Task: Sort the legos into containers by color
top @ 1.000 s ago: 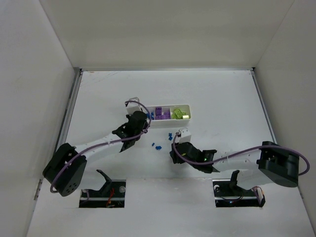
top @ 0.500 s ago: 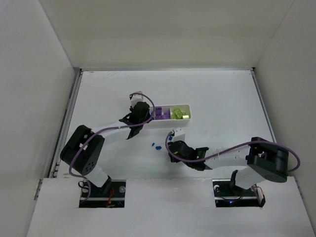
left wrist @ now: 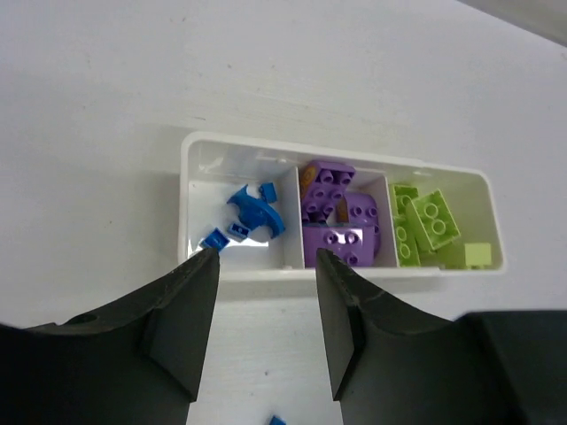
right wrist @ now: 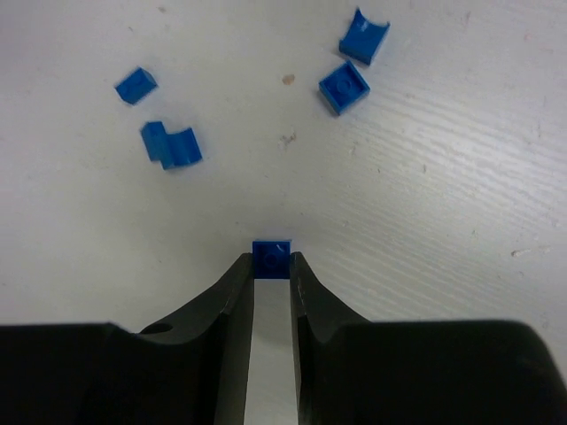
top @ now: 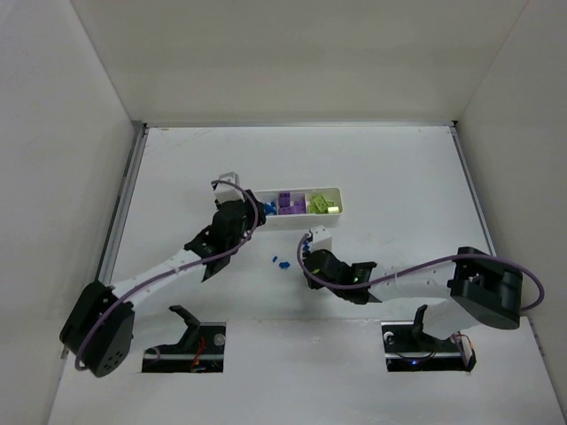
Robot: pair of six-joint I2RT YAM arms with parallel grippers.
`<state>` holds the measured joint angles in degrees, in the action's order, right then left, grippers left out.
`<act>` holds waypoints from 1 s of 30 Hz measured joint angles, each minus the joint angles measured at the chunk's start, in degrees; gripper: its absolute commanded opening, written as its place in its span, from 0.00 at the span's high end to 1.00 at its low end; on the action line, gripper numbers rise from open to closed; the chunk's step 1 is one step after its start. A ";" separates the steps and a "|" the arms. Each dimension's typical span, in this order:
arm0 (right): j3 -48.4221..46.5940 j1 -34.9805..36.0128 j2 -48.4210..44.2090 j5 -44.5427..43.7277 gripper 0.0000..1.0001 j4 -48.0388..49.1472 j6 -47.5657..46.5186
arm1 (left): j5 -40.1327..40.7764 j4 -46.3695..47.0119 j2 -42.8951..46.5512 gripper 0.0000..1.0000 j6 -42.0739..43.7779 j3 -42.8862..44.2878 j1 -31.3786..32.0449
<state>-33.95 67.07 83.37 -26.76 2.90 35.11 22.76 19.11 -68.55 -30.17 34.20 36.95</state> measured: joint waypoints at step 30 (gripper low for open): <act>-44.81 -13.53 28.89 6.43 0.49 -0.90 -12.90 | 4.04 -5.99 23.43 0.64 -9.94 -24.85 15.91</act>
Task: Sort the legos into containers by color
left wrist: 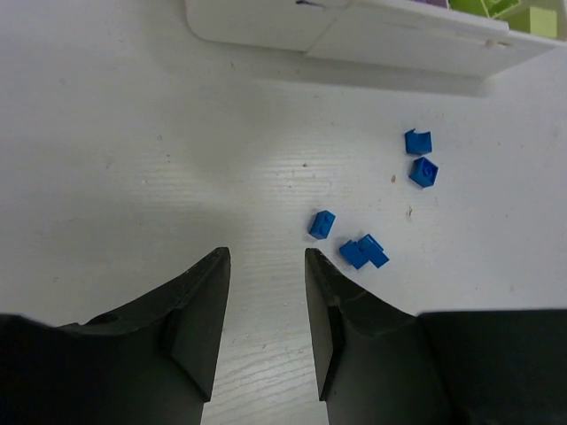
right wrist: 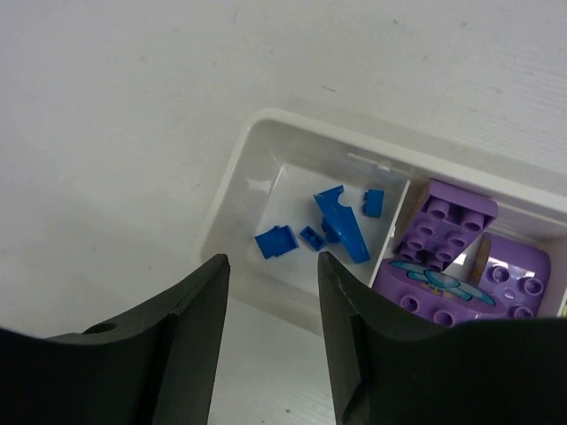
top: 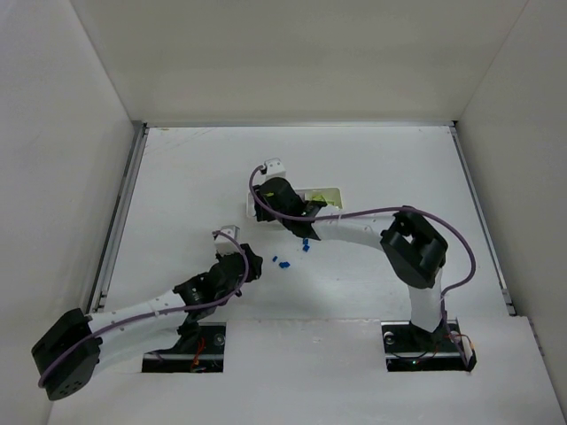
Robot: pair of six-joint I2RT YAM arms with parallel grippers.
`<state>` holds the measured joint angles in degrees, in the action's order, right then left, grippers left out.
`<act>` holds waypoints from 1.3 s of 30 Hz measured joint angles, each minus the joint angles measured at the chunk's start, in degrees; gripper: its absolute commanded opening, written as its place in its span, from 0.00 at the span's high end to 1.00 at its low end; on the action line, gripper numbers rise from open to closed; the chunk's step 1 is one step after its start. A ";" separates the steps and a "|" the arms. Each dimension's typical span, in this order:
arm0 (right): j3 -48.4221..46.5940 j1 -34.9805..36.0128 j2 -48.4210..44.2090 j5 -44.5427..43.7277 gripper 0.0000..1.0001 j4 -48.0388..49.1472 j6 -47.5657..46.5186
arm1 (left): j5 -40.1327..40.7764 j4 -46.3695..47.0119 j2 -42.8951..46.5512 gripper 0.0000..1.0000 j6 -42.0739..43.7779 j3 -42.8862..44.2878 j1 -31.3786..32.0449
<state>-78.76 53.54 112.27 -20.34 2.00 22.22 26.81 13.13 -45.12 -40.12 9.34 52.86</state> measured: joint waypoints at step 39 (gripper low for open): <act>46.88 6.54 -30.14 -6.23 0.46 9.03 13.16 | 1.64 7.85 -23.78 0.88 4.35 11.58 2.29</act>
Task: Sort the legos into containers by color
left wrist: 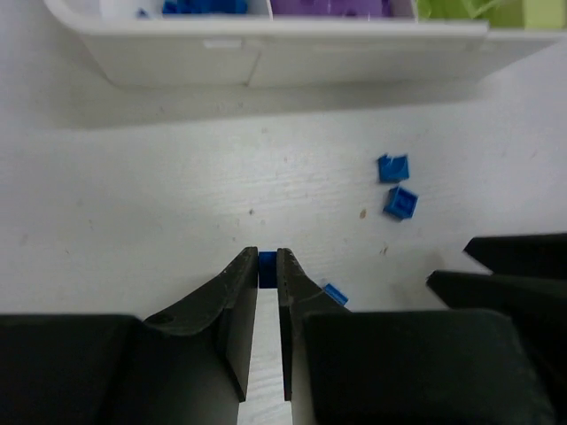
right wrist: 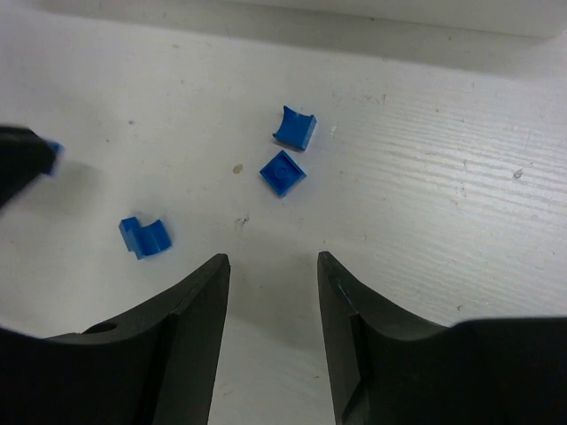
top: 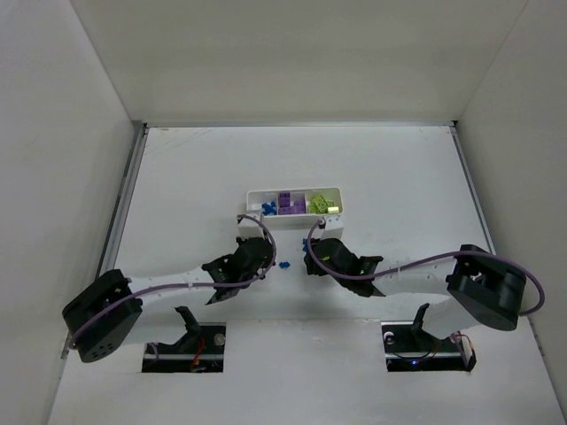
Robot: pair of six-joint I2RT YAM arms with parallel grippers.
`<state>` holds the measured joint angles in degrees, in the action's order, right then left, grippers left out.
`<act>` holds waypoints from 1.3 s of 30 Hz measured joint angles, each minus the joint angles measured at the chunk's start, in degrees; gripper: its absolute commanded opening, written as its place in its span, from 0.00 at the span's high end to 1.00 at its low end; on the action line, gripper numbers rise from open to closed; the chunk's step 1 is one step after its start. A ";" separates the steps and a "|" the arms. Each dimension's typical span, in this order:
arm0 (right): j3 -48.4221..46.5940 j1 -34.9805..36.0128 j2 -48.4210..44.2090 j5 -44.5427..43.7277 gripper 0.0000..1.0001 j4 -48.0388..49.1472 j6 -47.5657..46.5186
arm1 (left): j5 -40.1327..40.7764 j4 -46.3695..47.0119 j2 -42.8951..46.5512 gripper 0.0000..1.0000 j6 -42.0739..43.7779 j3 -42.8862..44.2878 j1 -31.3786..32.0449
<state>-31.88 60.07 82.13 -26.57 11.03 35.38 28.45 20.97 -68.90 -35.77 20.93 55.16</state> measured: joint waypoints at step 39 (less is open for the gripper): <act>-6.49 -1.95 9.33 -1.38 0.54 0.61 -2.47 | -2.05 2.84 -1.88 0.73 3.23 1.09 -6.71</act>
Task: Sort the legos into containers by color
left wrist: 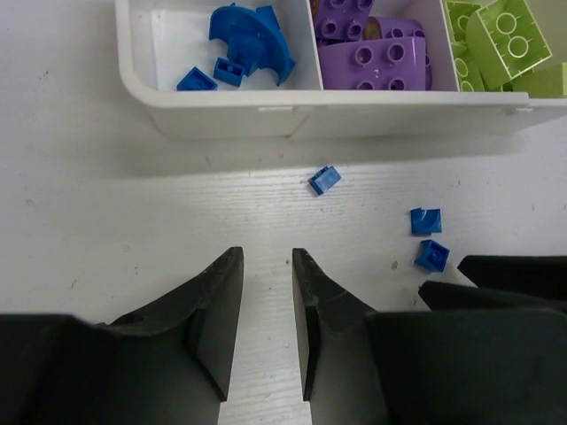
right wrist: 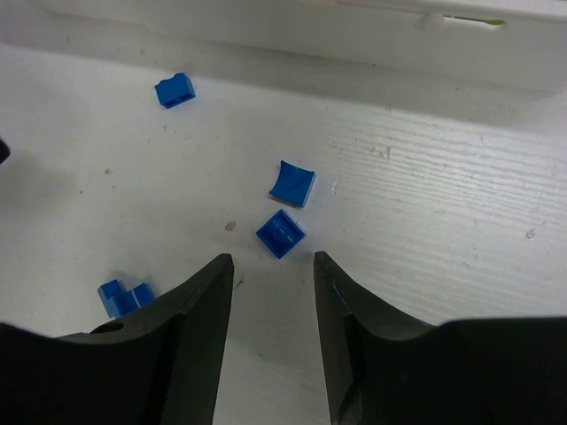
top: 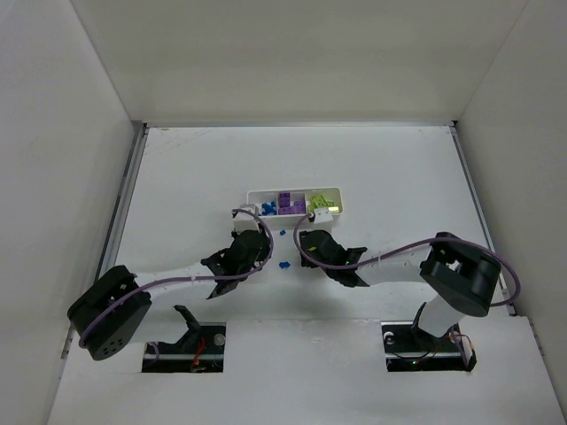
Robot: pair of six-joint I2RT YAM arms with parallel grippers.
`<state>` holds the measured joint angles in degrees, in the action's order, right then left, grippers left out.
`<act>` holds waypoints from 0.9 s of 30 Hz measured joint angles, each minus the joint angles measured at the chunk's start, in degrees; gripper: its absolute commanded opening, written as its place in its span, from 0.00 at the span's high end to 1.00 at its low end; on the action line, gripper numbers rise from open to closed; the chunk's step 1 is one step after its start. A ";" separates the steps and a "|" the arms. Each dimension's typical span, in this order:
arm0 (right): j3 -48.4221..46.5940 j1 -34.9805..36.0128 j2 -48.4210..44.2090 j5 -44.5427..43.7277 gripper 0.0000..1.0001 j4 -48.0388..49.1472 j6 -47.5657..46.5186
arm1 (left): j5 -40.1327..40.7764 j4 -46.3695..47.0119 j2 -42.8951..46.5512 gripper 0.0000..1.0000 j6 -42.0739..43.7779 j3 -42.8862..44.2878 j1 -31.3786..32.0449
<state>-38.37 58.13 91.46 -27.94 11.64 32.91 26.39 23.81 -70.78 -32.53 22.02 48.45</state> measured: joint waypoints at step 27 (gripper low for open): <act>-4.39 0.17 -2.99 -3.54 0.75 -5.84 -0.81 | 0.15 1.25 8.76 0.59 -3.72 -6.32 0.55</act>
<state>-42.76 58.30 88.47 -31.48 5.80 32.10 26.55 25.06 -62.02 -36.25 15.70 48.99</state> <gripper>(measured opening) 0.306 0.405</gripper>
